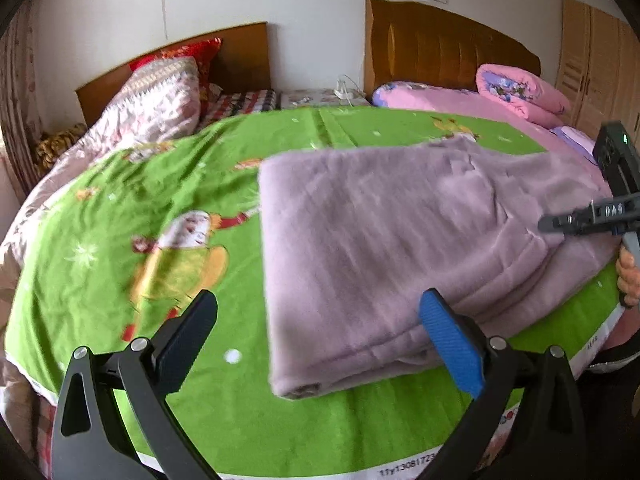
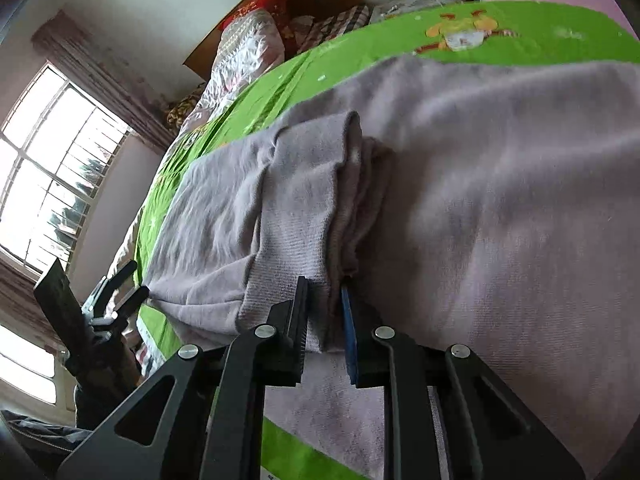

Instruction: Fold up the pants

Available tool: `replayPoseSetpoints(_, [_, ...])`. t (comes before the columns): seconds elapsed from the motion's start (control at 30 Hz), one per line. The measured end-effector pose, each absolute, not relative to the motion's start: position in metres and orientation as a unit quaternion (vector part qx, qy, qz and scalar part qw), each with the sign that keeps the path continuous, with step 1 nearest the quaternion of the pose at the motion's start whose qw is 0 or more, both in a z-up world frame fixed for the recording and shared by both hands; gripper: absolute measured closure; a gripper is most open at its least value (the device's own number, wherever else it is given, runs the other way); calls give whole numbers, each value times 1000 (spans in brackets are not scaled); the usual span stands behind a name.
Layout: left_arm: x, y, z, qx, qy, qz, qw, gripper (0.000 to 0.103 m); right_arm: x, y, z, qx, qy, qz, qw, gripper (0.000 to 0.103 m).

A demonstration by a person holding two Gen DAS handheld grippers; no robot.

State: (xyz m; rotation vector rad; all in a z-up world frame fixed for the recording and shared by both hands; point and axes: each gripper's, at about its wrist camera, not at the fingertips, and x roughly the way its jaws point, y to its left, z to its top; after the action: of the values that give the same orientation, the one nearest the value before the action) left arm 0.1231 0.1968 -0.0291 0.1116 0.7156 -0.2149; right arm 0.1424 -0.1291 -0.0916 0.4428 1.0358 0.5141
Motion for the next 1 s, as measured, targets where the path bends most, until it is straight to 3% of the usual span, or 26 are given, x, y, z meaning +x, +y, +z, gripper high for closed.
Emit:
replayPoseSetpoints(0.07, [123,205,-14,24,328,-102,939,2,143,-130,-92,197,490,244,813,78])
replayPoseSetpoints(0.1, [124,208,-7,8,319,-104,942,2,143,-128,-88,186,489,254,814,67])
replayPoseSetpoints(0.13, [126,211,1,-15,308,-111,945,2,141,-127,-86,173,485,263,816,44])
replayPoseSetpoints(0.2, [136,210,16,-67,291,-135,945,2,136,-126,-77,141,470,256,833,16])
replayPoseSetpoints(0.27, [152,200,23,-82,298,-153,939,2,134,-117,-61,81,445,244,858,19])
replayPoseSetpoints(0.43, [205,161,13,-70,368,-153,914,2,140,-81,-32,-10,384,274,882,39])
replayPoseSetpoints(0.7, [212,152,-57,-23,418,-138,898,2,126,-48,-76,-104,402,300,859,39])
replayPoseSetpoints(0.8, [211,149,-49,-18,425,-136,894,2,135,-55,-65,-85,426,306,847,40])
replayPoseSetpoints(1.0, [234,162,10,-82,390,-178,900,2,153,-55,-31,-106,383,309,864,39])
